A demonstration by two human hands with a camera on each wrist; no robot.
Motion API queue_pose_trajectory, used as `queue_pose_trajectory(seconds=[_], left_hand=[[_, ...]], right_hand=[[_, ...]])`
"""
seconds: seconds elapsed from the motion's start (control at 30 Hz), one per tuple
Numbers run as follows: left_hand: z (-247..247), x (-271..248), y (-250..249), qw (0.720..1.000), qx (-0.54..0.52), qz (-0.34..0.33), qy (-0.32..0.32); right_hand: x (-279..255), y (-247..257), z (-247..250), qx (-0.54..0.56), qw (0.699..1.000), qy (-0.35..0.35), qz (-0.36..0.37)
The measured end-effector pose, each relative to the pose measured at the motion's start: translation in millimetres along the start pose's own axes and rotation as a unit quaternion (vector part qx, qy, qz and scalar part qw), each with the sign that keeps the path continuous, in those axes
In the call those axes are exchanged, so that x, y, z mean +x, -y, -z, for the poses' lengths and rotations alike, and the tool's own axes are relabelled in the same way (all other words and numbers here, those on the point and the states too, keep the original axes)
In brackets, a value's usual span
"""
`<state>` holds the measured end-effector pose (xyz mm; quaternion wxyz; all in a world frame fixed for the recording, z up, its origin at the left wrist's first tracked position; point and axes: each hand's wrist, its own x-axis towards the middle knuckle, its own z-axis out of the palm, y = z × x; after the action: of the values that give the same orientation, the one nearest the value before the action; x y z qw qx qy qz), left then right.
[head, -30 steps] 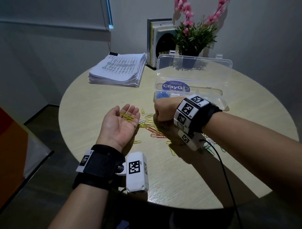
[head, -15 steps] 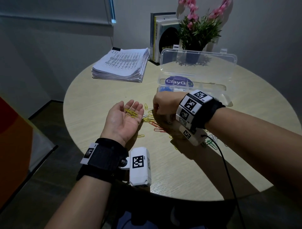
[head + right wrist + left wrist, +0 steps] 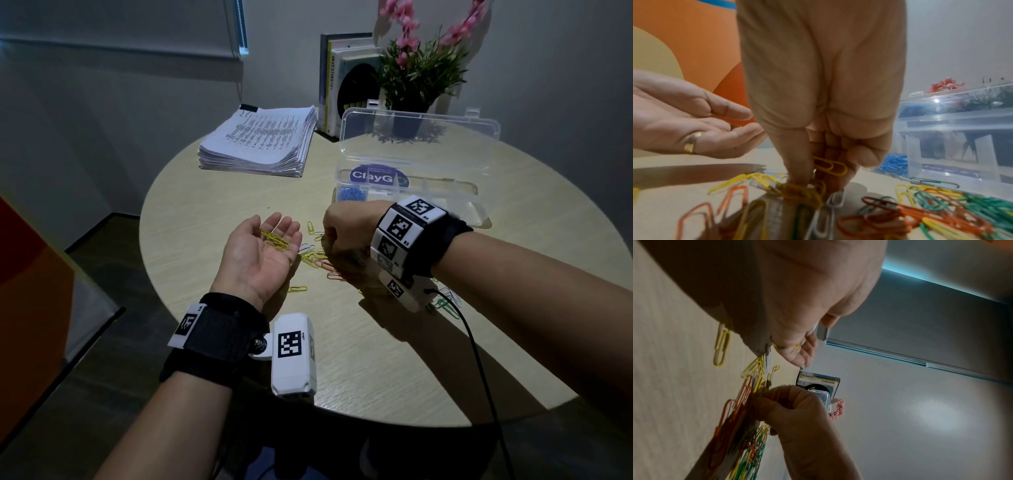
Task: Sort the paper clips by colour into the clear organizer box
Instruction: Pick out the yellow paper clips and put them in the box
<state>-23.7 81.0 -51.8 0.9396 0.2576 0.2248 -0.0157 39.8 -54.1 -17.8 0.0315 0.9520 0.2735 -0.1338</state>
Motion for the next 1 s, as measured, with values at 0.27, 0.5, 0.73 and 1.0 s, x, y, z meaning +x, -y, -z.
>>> queue_pose_trajectory(seconds=[0.27,0.5,0.73,1.0], left_hand=[[0.6,-2.4,4.7,1.0,0.015,0.005,-0.005],[-5.4,-3.3,13.0,1.0,-0.002,0.017,0.007],[-4.6,-7.2,17.3,0.999,-0.04,0.031,-0.01],[2.1,-13.2,3.1,0.999,-0.039,0.016,-0.026]], right_hand=[[-4.4,-6.7,2.3,0.07,0.997,-0.032,-0.007],[-11.2,11.4,35.5,0.229,0.971,-0.058,0.034],[-13.7,19.7,38.6,0.285,0.955,-0.062,0.049],[-18.2,4.9,12.8,0.132,0.991,-0.024,-0.012]])
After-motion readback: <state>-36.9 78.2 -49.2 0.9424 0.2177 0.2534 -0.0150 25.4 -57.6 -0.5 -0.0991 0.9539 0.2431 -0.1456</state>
